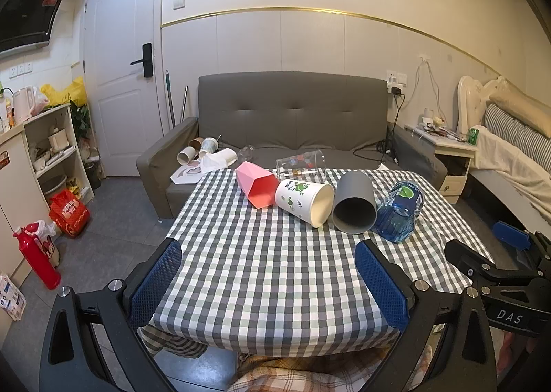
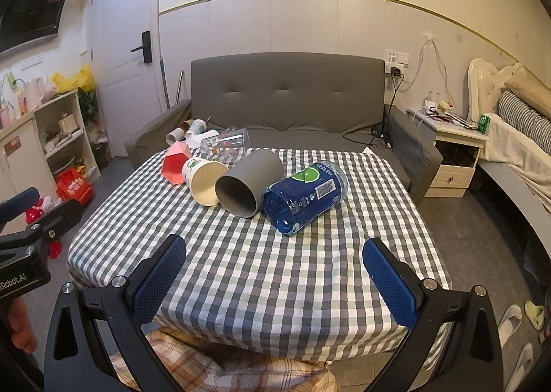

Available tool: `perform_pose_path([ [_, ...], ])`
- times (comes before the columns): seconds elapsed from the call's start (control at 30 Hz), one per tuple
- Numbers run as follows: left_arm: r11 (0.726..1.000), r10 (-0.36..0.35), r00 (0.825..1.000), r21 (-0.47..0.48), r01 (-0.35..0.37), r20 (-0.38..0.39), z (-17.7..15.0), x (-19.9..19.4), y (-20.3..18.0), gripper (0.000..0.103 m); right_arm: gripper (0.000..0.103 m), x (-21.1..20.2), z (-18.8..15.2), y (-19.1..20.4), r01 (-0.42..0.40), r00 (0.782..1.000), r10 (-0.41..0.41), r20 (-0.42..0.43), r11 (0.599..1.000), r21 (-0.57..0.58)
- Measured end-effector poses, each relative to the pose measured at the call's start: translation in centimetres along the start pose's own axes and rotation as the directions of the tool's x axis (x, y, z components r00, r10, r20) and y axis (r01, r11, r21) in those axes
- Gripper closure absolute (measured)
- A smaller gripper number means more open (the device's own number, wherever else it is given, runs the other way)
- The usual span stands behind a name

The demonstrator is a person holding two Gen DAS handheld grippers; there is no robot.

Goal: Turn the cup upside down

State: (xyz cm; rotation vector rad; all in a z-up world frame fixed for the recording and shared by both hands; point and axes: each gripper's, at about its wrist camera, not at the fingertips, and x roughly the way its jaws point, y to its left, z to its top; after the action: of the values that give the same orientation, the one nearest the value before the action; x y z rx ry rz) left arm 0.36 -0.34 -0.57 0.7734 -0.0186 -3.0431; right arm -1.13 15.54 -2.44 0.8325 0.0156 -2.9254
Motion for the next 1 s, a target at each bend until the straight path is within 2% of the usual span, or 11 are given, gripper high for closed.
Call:
perform_pose_path([
  [1.0,1.0,0.001,1.0,0.002,-0.001,-0.005,-0.07,0.15,0.0,0.0,0.0,0.36,-0.28,0.45,-0.002,1.0,0.002,-0.005,1.0,-0.003],
])
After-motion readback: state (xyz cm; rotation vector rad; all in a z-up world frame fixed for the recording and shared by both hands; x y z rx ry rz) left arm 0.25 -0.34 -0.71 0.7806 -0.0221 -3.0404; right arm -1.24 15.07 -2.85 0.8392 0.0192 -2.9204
